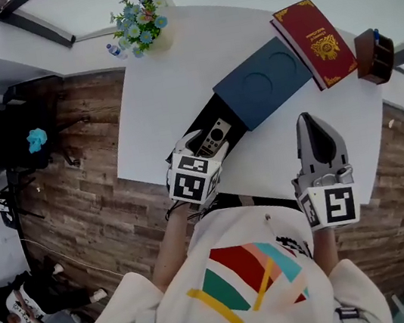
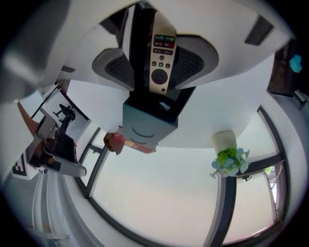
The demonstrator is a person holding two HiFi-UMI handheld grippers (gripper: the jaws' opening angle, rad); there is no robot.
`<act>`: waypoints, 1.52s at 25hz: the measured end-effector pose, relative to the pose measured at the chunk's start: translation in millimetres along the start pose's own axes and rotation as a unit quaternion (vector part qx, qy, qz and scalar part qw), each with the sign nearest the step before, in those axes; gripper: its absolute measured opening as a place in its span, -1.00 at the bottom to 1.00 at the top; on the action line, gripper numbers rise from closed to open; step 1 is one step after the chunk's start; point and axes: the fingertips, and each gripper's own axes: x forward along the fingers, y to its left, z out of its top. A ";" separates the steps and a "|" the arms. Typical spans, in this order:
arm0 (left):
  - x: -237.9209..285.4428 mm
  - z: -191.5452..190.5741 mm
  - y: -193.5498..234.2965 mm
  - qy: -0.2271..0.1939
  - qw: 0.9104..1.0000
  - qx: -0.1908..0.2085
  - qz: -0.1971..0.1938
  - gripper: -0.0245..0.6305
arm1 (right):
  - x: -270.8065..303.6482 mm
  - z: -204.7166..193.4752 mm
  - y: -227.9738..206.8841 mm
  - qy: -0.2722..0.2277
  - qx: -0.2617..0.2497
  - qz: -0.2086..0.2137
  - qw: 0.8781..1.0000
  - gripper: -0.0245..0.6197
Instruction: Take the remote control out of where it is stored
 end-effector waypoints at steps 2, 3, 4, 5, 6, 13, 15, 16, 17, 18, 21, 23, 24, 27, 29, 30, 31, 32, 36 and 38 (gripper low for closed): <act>12.2 -12.9 0.6 0.039 0.999 0.002 -0.002 -0.12 | 2.5 -4.0 -2.2 0.006 0.003 0.002 1.000 -0.92; 17.1 -18.5 1.5 0.055 0.998 0.001 -0.001 -0.12 | 3.9 -6.3 -2.5 0.010 0.005 0.004 1.000 -0.92; 21.1 -23.1 2.9 0.068 0.998 0.000 0.001 -0.11 | 5.6 -8.4 -2.5 0.013 0.005 0.007 1.000 -0.92; 24.6 -26.8 4.7 0.079 0.997 -0.001 0.003 -0.11 | 7.5 -9.9 -2.1 0.016 0.005 0.011 1.000 -0.92; 27.7 -30.1 7.0 0.089 0.996 -0.001 0.006 -0.11 | 9.5 -10.9 -1.7 0.018 0.004 0.015 1.000 -0.92; 49.6 -55.4 12.0 0.170 0.985 0.007 0.001 -0.11 | 20.1 -20.6 -2.1 0.032 0.009 0.035 0.999 -0.92; 50.8 -55.9 14.4 0.179 0.984 0.005 0.011 -0.11 | 21.7 -24.4 -0.8 0.037 0.009 0.040 0.998 -0.92; 51.2 -56.3 14.9 0.181 0.983 0.002 0.016 -0.11 | 22.1 -26.4 -0.5 0.040 0.009 0.041 0.998 -0.92; 51.4 -56.6 15.3 0.183 0.983 0.001 0.023 -0.11 | 22.5 -27.9 -0.3 0.041 0.010 0.042 0.998 -0.92; 51.5 -56.4 15.7 0.187 0.982 0.003 0.031 -0.13 | 23.2 -28.7 0.1 0.042 0.011 0.043 0.998 -0.92; 51.4 -54.9 13.8 0.206 0.978 0.022 0.040 -0.23 | 25.5 -28.2 1.2 0.041 0.011 0.045 0.998 -0.92; 51.0 -55.9 13.6 0.210 0.977 0.025 0.035 -0.25 | 26.0 -28.4 0.8 0.040 0.010 0.046 0.998 -0.92; 50.9 -56.0 13.7 0.209 0.977 0.023 0.032 -0.25 | 26.1 -28.4 0.2 0.040 0.009 0.046 0.998 -0.92; 49.4 -53.8 12.0 0.198 0.980 0.015 0.026 -0.26 | 26.0 -26.7 -2.5 0.039 0.005 0.046 0.998 -0.92; 45.8 -49.7 11.3 0.183 0.983 0.004 0.024 -0.26 | 24.1 -25.8 -5.1 0.038 0.006 0.044 0.998 -0.92; 42.5 -46.0 12.1 0.172 0.985 0.000 0.027 -0.26 | 22.2 -26.0 -6.4 0.038 0.008 0.041 0.998 -0.92; 37.7 -40.3 13.2 0.159 0.987 -0.004 0.030 -0.26 | 20.2 -26.6 -7.6 0.039 0.009 0.039 0.998 -0.92; 31.2 -32.0 14.5 0.141 0.989 -0.009 0.034 -0.26 | 18.4 -27.2 -8.7 0.040 0.010 0.037 0.998 -0.92; -2.3 25.3 18.2 0.030 0.998 -0.026 0.047 -0.26 | 15.2 -20.9 -13.9 0.033 0.004 0.031 0.999 -0.92; -23.1 62.6 19.4 -0.048 0.997 -0.024 0.057 -0.26 | 16.5 -8.0 -15.2 0.016 -0.002 0.030 0.999 -0.92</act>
